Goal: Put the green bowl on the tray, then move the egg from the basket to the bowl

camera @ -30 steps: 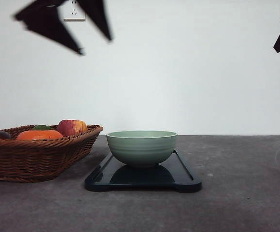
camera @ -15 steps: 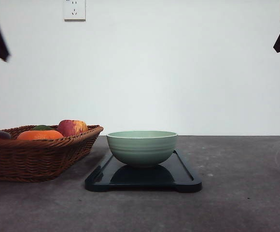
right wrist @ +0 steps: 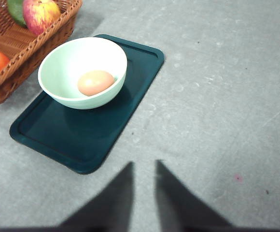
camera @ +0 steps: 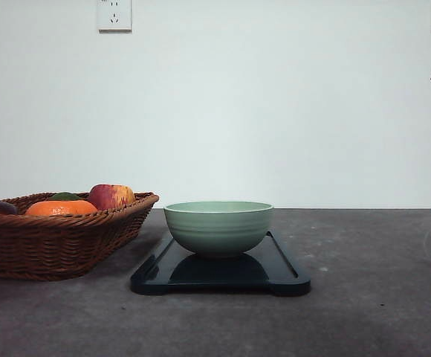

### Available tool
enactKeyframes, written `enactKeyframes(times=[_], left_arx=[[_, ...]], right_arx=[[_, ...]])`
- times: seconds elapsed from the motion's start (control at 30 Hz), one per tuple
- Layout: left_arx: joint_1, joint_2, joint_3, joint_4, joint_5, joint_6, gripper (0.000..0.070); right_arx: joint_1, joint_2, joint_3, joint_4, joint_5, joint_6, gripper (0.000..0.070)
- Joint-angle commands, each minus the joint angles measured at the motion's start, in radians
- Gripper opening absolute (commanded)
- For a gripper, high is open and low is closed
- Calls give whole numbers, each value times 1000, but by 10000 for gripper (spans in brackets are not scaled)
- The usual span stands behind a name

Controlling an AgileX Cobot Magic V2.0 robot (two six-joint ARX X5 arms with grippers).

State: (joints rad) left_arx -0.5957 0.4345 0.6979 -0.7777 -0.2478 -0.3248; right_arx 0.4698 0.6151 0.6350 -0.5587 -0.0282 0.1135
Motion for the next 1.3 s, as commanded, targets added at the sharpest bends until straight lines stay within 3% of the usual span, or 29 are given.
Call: enactKeyframes(times=[0.0,0.43,0.53,0.63,0.77,0.93,1.17,1.27], left_arx=[[-6,2,5,10,-4,-2,0],[-6,0,5,9,-5,5,0],[9,-19,-1,13,-13,98,0],[72,-70,-57,66,1,127,0],[227,-183,-203,195,97,201,0],[395,-321,-391,310,104,196,0],[500,-396,-591,508,108,188,0],[523,-397,-639,573,157,217,0]], right_arx=[[6,4,6,11,-5,13,18],[6,2,6,12,3,13,19],[6,2,6,12,3,13,19],[6,2,6,12,3,13,19],[6,2,6,11,3,13,18],[6,2,6,12,3,13,19],[6,2,6,12,3,13,18],[6,2,6,11,3,13,18]])
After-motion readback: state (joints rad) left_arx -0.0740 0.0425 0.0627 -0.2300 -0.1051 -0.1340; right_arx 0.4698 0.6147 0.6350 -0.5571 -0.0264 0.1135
